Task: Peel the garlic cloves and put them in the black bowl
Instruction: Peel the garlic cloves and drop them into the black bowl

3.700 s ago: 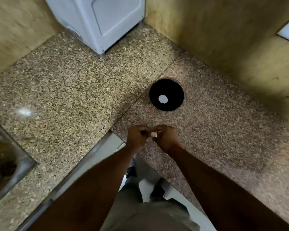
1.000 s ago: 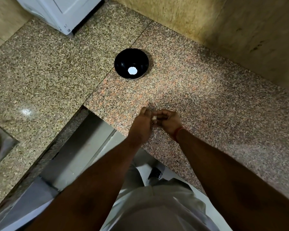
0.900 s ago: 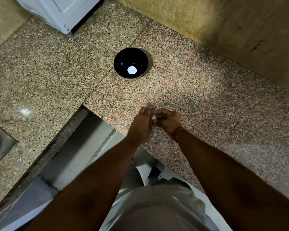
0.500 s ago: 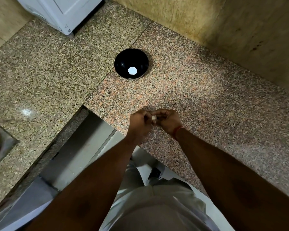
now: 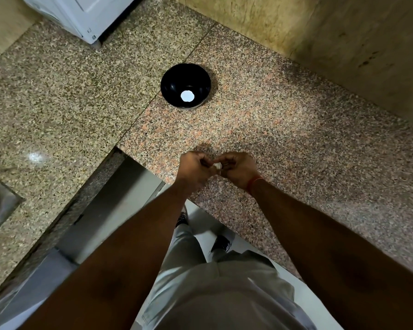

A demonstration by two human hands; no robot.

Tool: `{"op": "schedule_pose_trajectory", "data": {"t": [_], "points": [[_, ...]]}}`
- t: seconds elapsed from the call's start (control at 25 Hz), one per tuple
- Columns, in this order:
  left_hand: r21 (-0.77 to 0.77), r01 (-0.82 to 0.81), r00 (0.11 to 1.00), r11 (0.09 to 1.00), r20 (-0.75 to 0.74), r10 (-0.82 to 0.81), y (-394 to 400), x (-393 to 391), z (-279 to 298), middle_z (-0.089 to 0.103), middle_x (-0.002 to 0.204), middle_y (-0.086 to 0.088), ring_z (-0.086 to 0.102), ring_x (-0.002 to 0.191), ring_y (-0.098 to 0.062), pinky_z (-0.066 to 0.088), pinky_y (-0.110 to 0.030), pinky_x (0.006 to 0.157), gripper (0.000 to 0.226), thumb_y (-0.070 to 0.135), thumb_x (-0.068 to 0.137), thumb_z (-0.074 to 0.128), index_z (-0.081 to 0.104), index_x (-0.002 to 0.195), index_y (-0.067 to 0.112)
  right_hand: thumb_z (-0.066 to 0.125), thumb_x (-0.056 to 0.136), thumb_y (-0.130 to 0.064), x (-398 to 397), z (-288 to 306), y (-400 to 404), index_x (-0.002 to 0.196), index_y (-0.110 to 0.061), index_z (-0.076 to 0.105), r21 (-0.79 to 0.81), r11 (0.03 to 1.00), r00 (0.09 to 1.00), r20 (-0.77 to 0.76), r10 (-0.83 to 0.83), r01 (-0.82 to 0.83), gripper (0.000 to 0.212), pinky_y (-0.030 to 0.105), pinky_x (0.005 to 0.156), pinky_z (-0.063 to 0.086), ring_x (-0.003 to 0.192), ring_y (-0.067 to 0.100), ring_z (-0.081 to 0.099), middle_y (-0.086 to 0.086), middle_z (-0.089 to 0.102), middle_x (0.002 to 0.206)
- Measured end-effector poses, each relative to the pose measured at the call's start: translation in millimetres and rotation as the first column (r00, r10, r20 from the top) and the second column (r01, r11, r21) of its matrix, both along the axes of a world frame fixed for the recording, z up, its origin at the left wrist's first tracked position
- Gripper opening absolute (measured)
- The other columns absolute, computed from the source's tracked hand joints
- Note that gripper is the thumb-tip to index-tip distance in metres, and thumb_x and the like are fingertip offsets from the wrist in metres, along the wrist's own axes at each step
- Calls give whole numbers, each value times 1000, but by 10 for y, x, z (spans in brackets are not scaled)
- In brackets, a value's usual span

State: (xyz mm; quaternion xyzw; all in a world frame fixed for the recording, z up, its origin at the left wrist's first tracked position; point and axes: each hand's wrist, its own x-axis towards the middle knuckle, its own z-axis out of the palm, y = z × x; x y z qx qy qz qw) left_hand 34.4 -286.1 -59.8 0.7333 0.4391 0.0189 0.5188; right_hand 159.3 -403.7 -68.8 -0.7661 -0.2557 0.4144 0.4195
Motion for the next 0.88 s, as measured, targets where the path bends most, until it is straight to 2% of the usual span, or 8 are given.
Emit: {"op": "schedule_pose_trajectory", "data": {"t": [0.12, 0.32, 0.4, 0.52, 0.68, 0.72, 0.8, 0.88], "points": [[-122, -62, 997, 991, 41, 68, 8, 10, 27, 76, 69, -6, 75, 62, -26, 63, -46, 59, 19, 11, 76, 89, 73, 83, 3, 92, 69, -9, -4, -55, 18, 99, -22, 81, 5, 1000, 999, 32, 24, -24, 34, 33, 79, 63, 87, 10, 76, -7, 79, 94], [-138, -54, 998, 989, 4, 55, 57, 30, -16, 75, 68, -9, 75, 63, -29, 63, -53, 65, 17, 11, 77, 89, 75, 82, 1, 93, 66, -6, -30, -70, 57, 104, -25, 76, 14, 1000, 997, 82, -6, 5, 46, 37, 78, 64, 85, 15, 76, -3, 78, 91], [-72, -6, 1000, 997, 2, 6, 57, 41, -38, 75, 67, -8, 75, 62, -27, 64, -48, 63, 14, 11, 78, 88, 76, 80, 4, 91, 66, -6, -26, -75, 69, 108, -26, 74, 11, 1000, 993, 115, -1, 0, 49, 37, 78, 64, 85, 16, 75, -1, 76, 90], [87, 2, 1000, 996, 10, -3, 0, 45, -62, 73, 63, -2, 70, 53, -14, 59, -30, 53, 13, 15, 79, 87, 77, 77, 7, 88, 70, -8, -36, -90, 82, 100, -25, 76, -3, 999, 983, 182, 32, -32, 37, 32, 78, 63, 82, 7, 73, -7, 76, 88], [103, -78, 994, 992, 91, 69, -81, 18, -95, 74, 68, -1, 63, 48, 0, 53, -18, 52, 5, 11, 82, 84, 81, 85, 9, 89, 70, -8, -69, -51, 98, 95, -23, 75, -8, 1000, 984, 177, -18, 20, 33, 21, 71, 59, 79, 1, 71, -9, 76, 86], [64, -123, 988, 990, 105, 116, -93, 9, -105, 75, 70, -3, 63, 50, 0, 54, -18, 54, 6, 7, 82, 84, 81, 86, 10, 89, 70, -6, -71, -51, 108, 95, -21, 74, -9, 999, 986, 162, -30, 32, 33, 19, 68, 57, 76, -1, 69, -9, 75, 86], [-129, -270, 946, 954, 150, 288, -116, -5, -127, 75, 76, -11, 68, 57, -12, 60, -28, 60, 11, -4, 79, 81, 80, 86, 5, 90, 69, -5, -75, -42, 127, 93, -22, 74, -9, 998, 988, 142, -53, 55, 33, 20, 66, 57, 76, 1, 70, -9, 75, 85], [-346, -411, 860, 843, 159, 484, -125, -20, -114, 74, 81, -21, 71, 62, -24, 62, -34, 60, 11, -14, 79, 76, 75, 88, -8, 92, 66, -7, -66, -41, 142, 91, -22, 74, -2, 998, 983, 170, -67, 68, 33, 23, 66, 60, 78, 6, 72, -8, 76, 84]]}}
